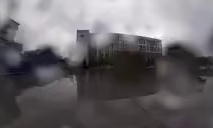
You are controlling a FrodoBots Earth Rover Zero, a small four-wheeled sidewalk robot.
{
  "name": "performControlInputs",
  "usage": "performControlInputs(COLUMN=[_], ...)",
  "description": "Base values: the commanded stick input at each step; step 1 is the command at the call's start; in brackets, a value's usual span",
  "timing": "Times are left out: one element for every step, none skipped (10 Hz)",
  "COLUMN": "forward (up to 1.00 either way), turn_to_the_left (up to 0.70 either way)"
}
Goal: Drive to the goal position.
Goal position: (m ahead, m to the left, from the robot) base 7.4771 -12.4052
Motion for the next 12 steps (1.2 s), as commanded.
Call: performControlInputs(forward=[1.0,1.0,1.0,1.0,1.0,1.0,1.0,1.0,1.0,1.0,1.0,1.0], turn_to_the_left=[0.0,0.0,0.0,0.0,0.0,-0.02,-0.22,-0.34,-0.39,-0.39,-0.1,-0.01])
